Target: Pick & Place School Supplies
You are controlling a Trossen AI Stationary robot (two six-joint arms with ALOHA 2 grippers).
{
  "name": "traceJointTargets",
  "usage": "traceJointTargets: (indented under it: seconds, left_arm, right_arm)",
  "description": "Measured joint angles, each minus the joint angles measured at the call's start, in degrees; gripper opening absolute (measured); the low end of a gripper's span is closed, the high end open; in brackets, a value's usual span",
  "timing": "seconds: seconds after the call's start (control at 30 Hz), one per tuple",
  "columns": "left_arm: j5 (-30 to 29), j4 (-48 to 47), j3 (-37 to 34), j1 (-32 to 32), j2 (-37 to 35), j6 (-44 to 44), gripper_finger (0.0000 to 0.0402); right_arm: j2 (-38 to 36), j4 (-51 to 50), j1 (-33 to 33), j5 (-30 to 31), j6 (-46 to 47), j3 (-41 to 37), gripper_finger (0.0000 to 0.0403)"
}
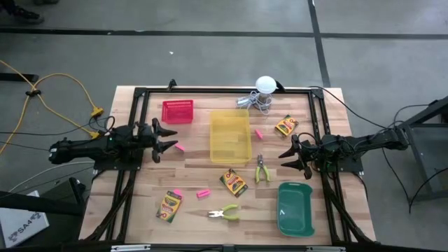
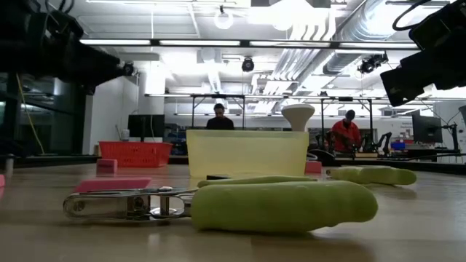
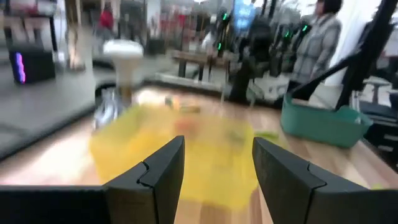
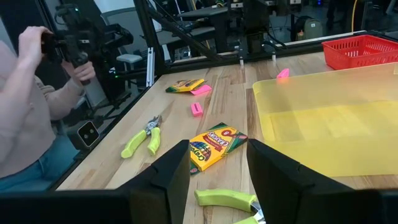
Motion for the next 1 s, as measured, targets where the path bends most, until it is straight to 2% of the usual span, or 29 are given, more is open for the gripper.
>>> traceJointTargets:
  seconds: [0.13,0.27,0.5,0.67,0.73,0.87,1.0]
  left_arm:
    - [-0.03,-7.37,5.18,-0.01,3.36,-2.12,0.0184]
    - [0.46,-12.78,11.26,-0.09,10.36,-5.6,0.0184]
    - [9.9,-16.99,22.39,-0.16,27.54,-8.63,0.0184]
    - [14.1,-27.25,31.84,-0.18,40.79,-8.66,0.0184]
    - [18.55,-30.63,34.95,-0.16,45.5,-8.68,0.0184]
    - [33.43,-32.64,38.17,-0.85,52.63,-8.66,0.0184]
    - [39.68,-34.06,38.57,-2.67,57.46,-9.75,0.0184]
  right_arm:
    - [0.0,0.02,-0.02,-0.02,0.01,0.0,0.0149]
    - [0.0,0.31,-0.02,0.02,-0.01,0.0,0.0149]
    - [0.0,0.49,0.0,0.0,-0.01,-0.01,0.0149]
    - [0.0,0.58,0.0,-0.04,-0.01,-0.01,0.0149]
    - [0.0,0.61,-0.02,-0.04,-0.01,0.01,0.0149]
    - [0.0,0.67,-0.01,-0.09,0.0,0.0,0.0149]
    - [0.0,0.69,-0.01,-0.09,0.0,0.0,0.0149]
